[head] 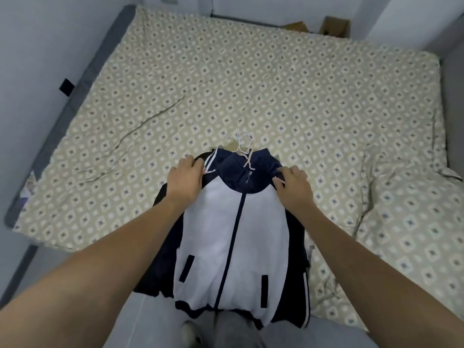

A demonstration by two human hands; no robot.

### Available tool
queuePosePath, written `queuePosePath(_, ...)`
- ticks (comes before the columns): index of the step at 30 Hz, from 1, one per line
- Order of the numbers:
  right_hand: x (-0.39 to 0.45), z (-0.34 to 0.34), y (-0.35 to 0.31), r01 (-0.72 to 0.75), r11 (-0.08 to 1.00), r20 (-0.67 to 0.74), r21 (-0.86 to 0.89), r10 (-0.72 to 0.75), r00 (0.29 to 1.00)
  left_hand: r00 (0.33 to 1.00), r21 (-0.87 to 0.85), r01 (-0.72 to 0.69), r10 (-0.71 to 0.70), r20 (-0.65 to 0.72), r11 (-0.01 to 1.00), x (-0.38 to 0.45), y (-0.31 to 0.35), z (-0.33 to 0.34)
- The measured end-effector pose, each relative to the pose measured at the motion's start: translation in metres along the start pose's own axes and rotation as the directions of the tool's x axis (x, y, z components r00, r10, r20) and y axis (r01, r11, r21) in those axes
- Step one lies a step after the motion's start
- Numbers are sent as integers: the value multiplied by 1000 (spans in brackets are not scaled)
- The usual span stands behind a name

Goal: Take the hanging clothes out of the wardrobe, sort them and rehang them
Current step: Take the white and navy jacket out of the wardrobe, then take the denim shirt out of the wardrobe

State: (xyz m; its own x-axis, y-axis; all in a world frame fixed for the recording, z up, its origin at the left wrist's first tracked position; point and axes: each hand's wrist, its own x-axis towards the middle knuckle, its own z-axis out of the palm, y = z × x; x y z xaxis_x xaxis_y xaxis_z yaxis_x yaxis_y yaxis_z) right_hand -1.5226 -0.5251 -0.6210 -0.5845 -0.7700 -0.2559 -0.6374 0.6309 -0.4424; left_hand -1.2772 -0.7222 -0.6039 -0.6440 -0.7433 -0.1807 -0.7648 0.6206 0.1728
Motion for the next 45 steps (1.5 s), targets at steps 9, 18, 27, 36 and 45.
queuePosePath(9,-2,16,-88,311,949,16,-45,-310,951,988,26,156,-156,-23,987,-72,-59,-33)
queuePosePath(18,-89,36,-275,681,728,94,81,-686,722,846,-45,469,-464,-262,882,-256,-144,-103)
queuePosePath(27,-314,94,-400,934,308,230,179,-937,265,457,-155,834,-819,-346,530,-587,-163,-96)
queuePosePath(36,-624,153,-441,892,-173,253,418,-921,-297,-86,-332,941,-904,-419,64,-878,-41,-63)
queuePosePath(45,-841,202,-419,621,-400,236,675,-679,-695,-531,-418,818,-797,-287,-395,-1059,48,-15)
